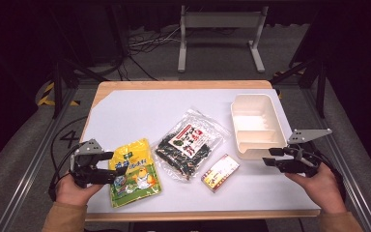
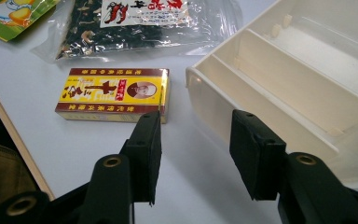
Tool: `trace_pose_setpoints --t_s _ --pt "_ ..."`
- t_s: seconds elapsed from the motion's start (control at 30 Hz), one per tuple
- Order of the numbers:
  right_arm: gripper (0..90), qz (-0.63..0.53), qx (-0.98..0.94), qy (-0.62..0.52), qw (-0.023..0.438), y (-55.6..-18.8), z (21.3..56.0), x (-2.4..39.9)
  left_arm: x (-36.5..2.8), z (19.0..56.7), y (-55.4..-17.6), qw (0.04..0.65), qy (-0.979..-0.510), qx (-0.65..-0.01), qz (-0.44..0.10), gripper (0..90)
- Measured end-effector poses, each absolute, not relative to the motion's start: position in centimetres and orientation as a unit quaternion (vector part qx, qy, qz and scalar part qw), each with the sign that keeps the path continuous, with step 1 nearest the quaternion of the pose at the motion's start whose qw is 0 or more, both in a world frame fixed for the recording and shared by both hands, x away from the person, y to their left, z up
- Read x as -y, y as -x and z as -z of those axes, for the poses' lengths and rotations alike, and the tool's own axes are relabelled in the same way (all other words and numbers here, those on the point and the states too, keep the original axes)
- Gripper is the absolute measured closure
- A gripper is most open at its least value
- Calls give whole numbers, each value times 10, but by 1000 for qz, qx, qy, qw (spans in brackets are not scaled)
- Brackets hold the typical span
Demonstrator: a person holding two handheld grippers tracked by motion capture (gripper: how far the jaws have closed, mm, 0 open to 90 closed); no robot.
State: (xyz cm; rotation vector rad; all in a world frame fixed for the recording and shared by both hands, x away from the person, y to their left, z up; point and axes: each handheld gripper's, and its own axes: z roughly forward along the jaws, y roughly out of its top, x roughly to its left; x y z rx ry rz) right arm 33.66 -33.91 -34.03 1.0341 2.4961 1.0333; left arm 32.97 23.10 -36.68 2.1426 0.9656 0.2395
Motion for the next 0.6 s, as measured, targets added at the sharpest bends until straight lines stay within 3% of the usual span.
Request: trace_pose_setpoints --t_s 0.6 --pt "514 -357 -853 -358 130 -333 342 341 -203 360 -349 376 -847 -368 -71 253"
